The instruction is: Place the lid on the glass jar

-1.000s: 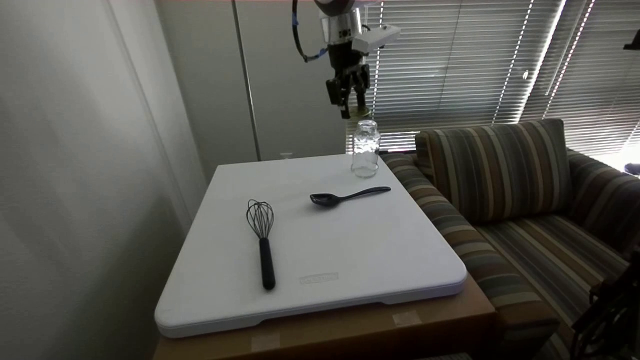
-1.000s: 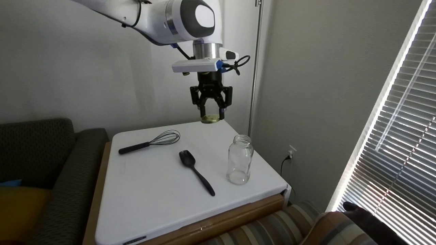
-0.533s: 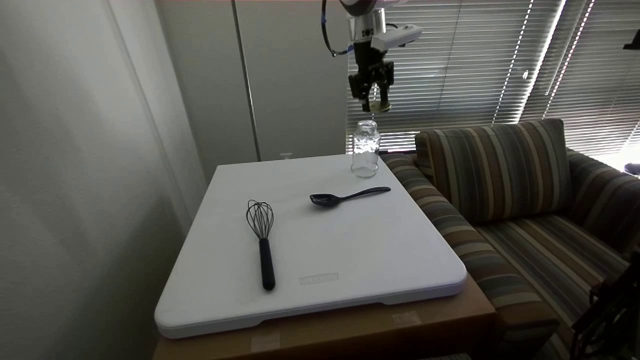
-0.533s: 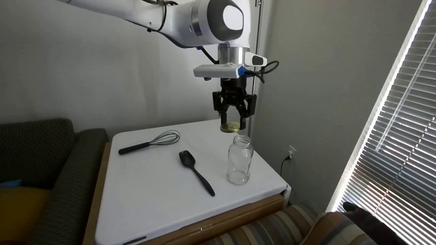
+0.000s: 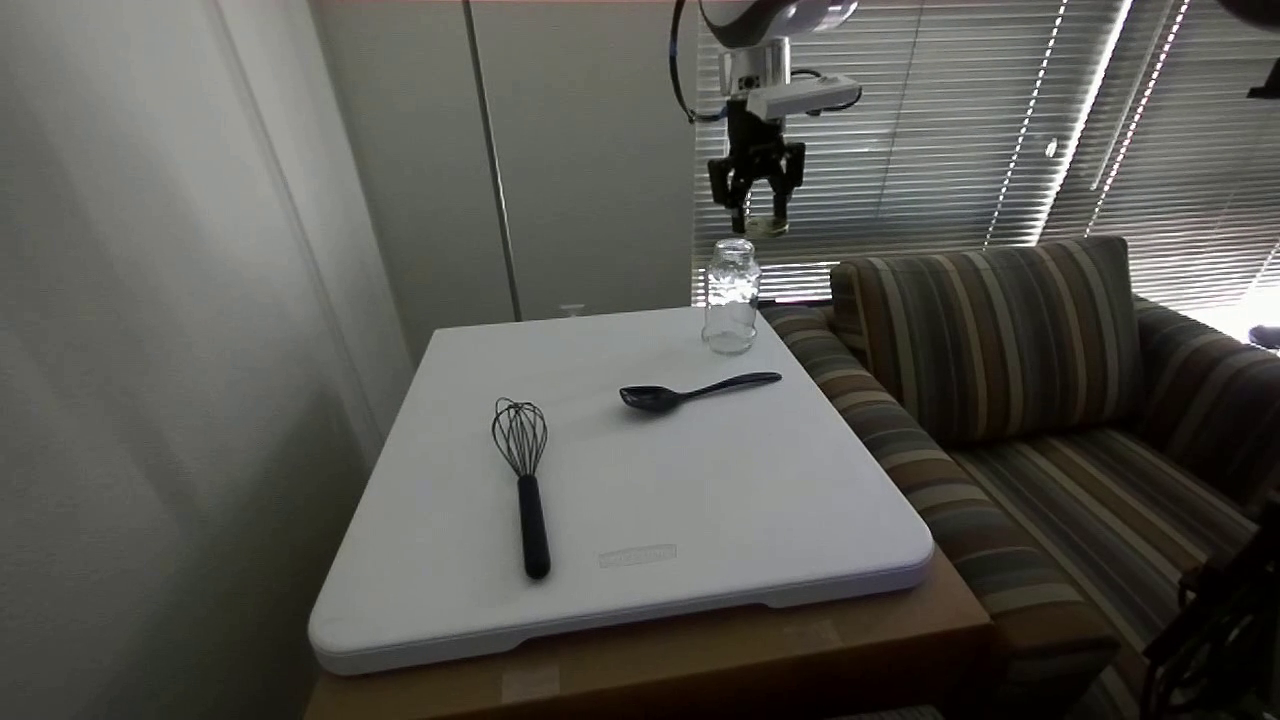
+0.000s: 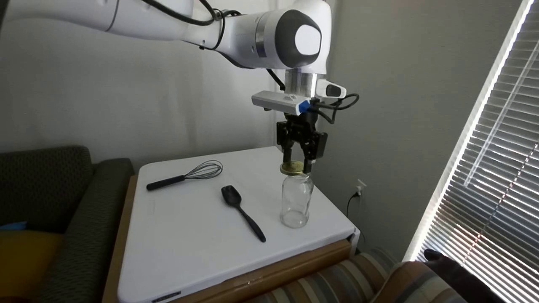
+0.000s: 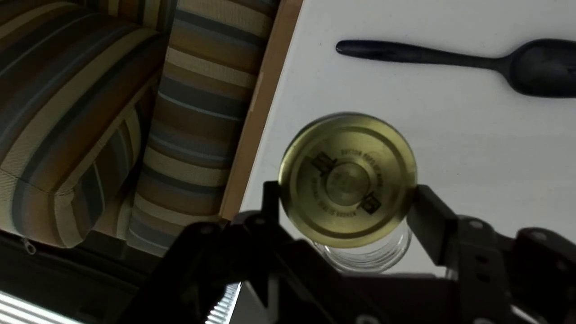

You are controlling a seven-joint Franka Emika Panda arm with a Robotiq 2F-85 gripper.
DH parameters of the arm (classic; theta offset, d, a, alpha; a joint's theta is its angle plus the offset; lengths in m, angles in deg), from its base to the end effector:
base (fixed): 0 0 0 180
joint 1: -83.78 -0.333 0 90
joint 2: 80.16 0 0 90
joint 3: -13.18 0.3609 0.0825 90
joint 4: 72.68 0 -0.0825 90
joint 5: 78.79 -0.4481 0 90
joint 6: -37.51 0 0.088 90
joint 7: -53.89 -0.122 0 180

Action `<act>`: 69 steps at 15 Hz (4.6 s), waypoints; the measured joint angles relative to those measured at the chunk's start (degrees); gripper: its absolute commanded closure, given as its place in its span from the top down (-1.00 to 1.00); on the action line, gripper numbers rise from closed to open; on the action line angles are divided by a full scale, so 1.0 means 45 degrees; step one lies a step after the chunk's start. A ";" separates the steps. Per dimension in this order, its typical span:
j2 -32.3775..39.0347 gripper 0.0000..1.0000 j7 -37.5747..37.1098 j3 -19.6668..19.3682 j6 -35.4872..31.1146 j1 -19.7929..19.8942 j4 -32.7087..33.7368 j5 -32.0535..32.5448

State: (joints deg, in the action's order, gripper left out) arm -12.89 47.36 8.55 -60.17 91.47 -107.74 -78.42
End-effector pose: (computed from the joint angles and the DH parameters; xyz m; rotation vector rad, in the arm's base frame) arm 0.8847 -0.1545 0.2539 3.0301 -0.4291 -0.1257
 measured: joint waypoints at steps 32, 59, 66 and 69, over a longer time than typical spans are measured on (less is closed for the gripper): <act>0.1218 -0.06 -0.3041 0.0143 -0.1721 0.0161 0.1254 -0.0564; 0.1127 -0.06 -0.3820 0.0287 -0.1178 0.0616 0.1622 -0.0980; 0.1179 -0.06 -0.3812 0.0962 0.0362 0.1242 0.2461 -0.1855; 0.1297 -0.06 -0.3820 0.0960 0.0059 0.1105 0.2428 -0.1816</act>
State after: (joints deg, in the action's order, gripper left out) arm -7.06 30.17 12.87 -59.91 96.44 -96.81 -86.59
